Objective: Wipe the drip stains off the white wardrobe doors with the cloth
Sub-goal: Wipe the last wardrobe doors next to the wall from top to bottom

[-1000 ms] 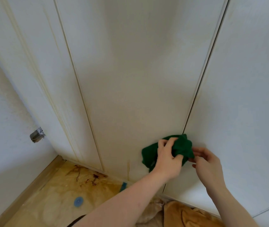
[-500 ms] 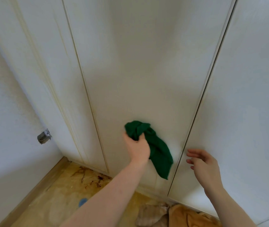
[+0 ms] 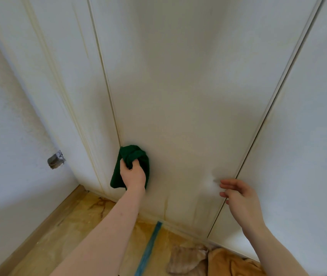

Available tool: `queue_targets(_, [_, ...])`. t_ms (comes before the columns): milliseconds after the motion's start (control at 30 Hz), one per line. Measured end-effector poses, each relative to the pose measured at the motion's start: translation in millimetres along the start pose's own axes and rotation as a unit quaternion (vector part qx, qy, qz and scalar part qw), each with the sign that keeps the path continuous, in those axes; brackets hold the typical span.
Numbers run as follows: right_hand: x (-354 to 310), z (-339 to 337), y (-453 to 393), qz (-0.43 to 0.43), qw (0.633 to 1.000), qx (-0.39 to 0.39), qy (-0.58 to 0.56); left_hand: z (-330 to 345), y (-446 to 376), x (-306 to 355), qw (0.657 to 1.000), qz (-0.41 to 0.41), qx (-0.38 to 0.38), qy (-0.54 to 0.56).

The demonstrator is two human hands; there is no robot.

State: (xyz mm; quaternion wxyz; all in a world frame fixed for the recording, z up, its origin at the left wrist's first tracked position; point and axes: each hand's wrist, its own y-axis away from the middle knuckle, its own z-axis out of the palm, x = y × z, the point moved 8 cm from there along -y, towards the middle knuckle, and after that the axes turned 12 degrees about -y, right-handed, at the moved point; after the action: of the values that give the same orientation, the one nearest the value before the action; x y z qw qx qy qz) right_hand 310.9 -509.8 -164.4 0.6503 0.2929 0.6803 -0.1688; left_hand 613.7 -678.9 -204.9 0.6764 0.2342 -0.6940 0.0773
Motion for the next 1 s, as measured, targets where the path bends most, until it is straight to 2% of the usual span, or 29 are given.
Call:
queue_targets(133, [3,0,-3,0.006,1.000,-0.002,0.008,20,1,-21,0.998,-0.013,-0.040,-0.036])
queue_targets(267, [5,-9,-4,0.012,1.000,-0.002,0.015,33,11,-42,0.994,-0.065,-0.064,-0.053])
queue_targets(567, [6,-43,-2,0.016,1.000,0.014,0.011,89,78,-75,0.971,-0.141,-0.171,-0.093])
queue_targets(733, [6,-57,-2,0.012,1.000,0.024,0.004,125,137,-82,0.937,-0.137,-0.292,-0.134])
queue_targets(867, [6,-61,-3,0.009,1.000,0.024,0.008,149,177,-88,0.892,-0.123,-0.396,-0.182])
queue_targets(1000, [4,-56,-3,0.011,1.000,0.020,0.000,156,187,-92,0.881,-0.120,-0.419,-0.186])
